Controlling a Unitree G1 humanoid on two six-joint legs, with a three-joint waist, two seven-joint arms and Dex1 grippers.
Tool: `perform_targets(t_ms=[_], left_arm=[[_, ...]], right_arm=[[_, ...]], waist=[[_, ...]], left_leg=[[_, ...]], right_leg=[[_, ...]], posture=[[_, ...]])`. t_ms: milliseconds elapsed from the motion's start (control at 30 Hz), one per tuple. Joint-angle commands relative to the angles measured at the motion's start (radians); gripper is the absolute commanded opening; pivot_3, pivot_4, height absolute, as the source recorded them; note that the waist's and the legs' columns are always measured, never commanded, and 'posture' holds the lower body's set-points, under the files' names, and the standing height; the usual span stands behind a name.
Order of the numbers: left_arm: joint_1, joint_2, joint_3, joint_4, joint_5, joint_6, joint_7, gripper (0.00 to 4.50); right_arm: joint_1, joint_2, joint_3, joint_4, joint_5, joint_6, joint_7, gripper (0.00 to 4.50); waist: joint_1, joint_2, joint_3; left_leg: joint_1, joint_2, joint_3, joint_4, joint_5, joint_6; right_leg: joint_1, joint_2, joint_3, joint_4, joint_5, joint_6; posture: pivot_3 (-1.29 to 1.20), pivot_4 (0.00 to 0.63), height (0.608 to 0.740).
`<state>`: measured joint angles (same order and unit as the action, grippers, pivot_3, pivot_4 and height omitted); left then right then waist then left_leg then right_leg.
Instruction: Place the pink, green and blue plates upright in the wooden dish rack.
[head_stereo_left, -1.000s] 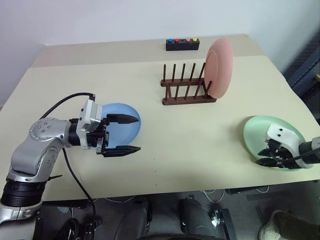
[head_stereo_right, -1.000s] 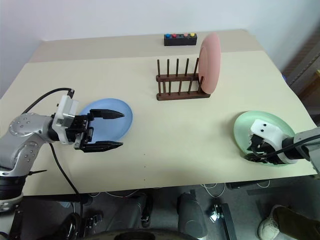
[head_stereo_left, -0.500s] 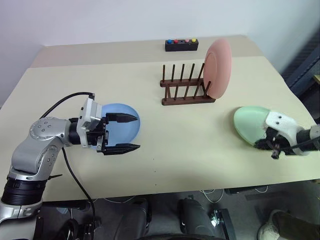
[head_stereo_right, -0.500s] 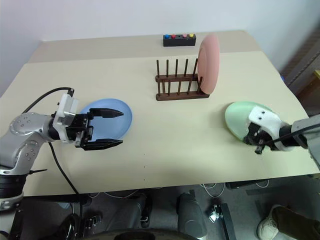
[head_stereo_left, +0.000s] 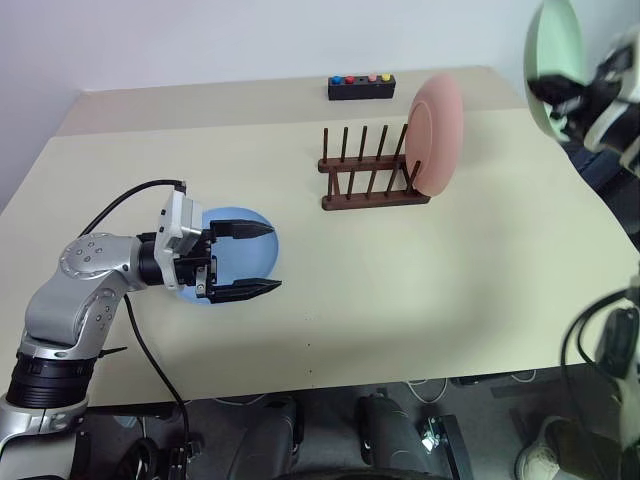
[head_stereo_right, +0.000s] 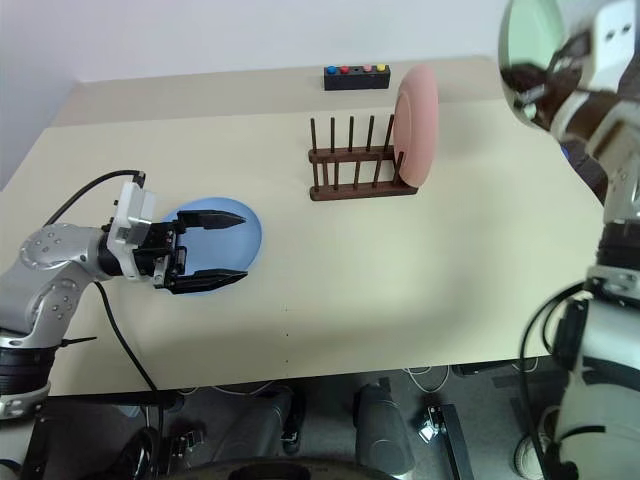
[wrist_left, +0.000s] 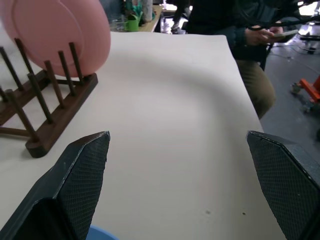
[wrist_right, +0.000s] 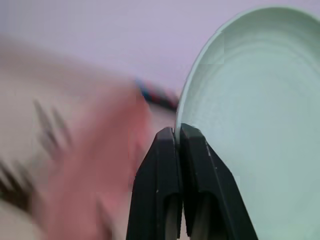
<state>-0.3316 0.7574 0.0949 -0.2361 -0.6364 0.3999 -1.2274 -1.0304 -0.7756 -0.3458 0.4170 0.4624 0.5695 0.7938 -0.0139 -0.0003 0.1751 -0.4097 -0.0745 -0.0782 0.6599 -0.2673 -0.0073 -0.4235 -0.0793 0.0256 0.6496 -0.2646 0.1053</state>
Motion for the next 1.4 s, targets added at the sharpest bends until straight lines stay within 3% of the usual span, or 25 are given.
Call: perform_targets(t_ms=[33, 233, 433, 933, 1400], left_arm=[[-0.007, 0.002, 0.033, -0.019, -0.015, -0.009, 0.014, 4.50], [0.011, 0.005, 0.051, -0.034, -0.024, -0.008, 0.032, 4.50], [0.031, 0.000, 0.063, -0.014, 0.034, -0.080, 0.063, 4.50], [0.046, -0.005, 0.064, -0.023, 0.033, -0.097, 0.099, 4.50], [0.049, -0.001, 0.068, -0.038, 0.025, -0.090, 0.108, 4.50]], right_arm=[[-0.099, 0.059, -0.137, -0.089, 0.207, 0.029, 0.002, 0.04], [-0.173, 0.173, -0.233, -0.127, 0.498, 0.202, -0.050, 0.04], [-0.157, 0.226, -0.255, -0.106, 0.721, 0.428, -0.102, 0.04], [0.018, 0.298, -0.079, -0.156, 0.603, 0.366, -0.067, 0.04], [0.072, 0.298, -0.041, -0.132, 0.519, 0.306, -0.032, 0.04]], waist=[[0.003, 0.000, 0.000], [0.002, 0.000, 0.000], [0.000, 0.000, 0.000], [-0.001, 0.000, 0.000], [-0.001, 0.000, 0.000]], left_leg=[[0.000, 0.000, 0.000, 0.000, 0.000, 0.001], [0.000, 0.000, -0.001, 0.001, -0.001, 0.001], [0.000, 0.000, -0.001, 0.000, -0.001, 0.002], [0.000, 0.000, 0.000, 0.001, -0.001, 0.002], [0.000, 0.000, 0.000, 0.001, -0.001, 0.002]], right_leg=[[0.000, 0.000, 0.000, 0.000, 0.000, 0.000], [0.001, 0.000, 0.000, 0.000, 0.000, 0.000], [0.000, -0.001, 0.000, 0.001, 0.000, 0.000], [-0.001, 0.000, 0.000, 0.001, 0.000, 0.000], [-0.001, 0.000, 0.000, 0.001, 0.000, 0.000]], posture=[[0.00, 0.150, 0.740], [0.00, 0.150, 0.740], [0.00, 0.150, 0.740], [0.00, 0.150, 0.740], [0.00, 0.150, 0.740]])
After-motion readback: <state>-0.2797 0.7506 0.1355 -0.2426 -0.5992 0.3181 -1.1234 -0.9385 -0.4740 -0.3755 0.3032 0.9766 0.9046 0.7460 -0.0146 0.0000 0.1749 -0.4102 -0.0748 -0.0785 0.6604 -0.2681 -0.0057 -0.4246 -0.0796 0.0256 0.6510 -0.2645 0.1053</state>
